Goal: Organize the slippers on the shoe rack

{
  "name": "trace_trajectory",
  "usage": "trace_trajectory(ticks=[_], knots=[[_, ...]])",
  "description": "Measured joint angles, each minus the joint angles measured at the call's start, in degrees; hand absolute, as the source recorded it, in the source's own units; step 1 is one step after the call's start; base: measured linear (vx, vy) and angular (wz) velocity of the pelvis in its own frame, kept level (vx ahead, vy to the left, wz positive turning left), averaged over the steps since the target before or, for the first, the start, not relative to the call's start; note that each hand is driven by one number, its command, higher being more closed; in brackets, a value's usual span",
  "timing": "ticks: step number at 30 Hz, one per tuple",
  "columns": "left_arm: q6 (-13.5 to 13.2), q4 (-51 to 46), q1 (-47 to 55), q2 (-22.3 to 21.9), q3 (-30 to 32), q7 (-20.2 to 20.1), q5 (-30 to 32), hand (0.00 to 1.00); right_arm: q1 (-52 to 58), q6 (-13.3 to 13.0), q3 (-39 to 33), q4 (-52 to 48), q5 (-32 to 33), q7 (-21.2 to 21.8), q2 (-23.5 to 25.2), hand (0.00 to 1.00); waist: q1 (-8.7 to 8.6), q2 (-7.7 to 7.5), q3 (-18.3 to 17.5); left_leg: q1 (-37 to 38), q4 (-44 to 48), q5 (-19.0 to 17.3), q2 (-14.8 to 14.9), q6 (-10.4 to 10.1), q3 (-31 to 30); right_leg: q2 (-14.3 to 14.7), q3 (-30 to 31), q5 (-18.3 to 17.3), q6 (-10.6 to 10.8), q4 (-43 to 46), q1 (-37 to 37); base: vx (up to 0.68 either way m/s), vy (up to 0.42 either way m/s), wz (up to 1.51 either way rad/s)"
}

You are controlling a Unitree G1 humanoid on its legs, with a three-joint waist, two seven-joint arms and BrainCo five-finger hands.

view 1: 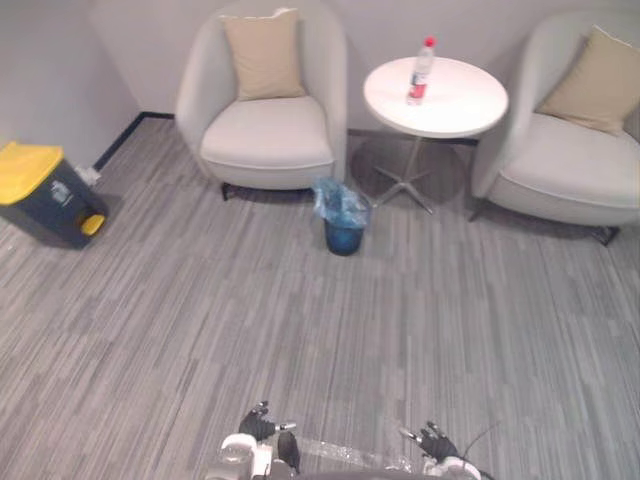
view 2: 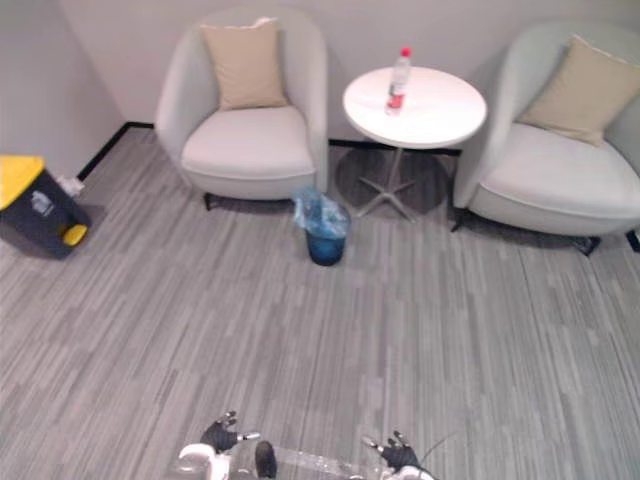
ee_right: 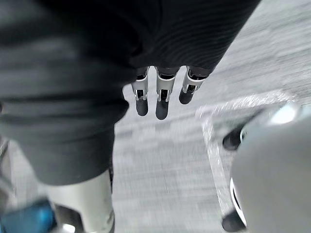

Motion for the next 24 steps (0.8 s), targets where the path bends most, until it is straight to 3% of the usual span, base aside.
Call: trace_trajectory(ticks=[7, 12, 18, 24], knots=[[0.0, 0.1, 0.0, -0.5, 0.3, -0.1, 0.0, 0.0, 1.5, 0.1, -2.1, 0.0, 0.0, 0.0, -1.1, 0.0, -0.33, 0.17, 0.0, 1.0, 0.0, -0.7, -0.3, -0.2, -0.9, -0.5, 0.1, 0.0, 0.0, -0.1, -0.3, -0.07, -0.025, -0.27], [0.0, 0.1, 0.2, -0.2, 0.5, -0.2, 0.0, 0.0, 1.5, 0.2, -2.2, 0.0, 0.0, 0.1, -1.1, 0.0, 0.24, 0.07, -0.2, 1.9, -1.5, -1.1, -1.6, -0.3, 0.0, -2.5, -1.8, 0.5, -0.6, -3.0, -0.3, -0.11, 0.017, -0.33], [0.0, 0.7, 0.7, 0.2, -0.1, -0.2, 0.0, 0.0, 2.4, 0.7, -3.8, -0.1, -0.2, 0.1, -1.1, 0.0, 0.2, 0.04, -0.9, 2.5, -2.1, -0.9, -2.3, -0.1, -0.4, -3.5, -2.6, 0.1, 1.0, -3.8, -0.5, -0.04, 0.001, -0.1], [-0.1, 0.6, 0.9, 1.1, -0.1, -0.2, 0.0, 0.0, 2.1, 0.9, -4.6, -0.1, -0.6, 0.2, -0.6, 0.0, 0.21, -1.07, -1.0, 2.6, -2.1, -0.8, -3.7, 1.2, -1.6, -4.5, -3.4, -0.4, 1.8, -3.5, -0.2, 0.07, 0.003, 0.05]])
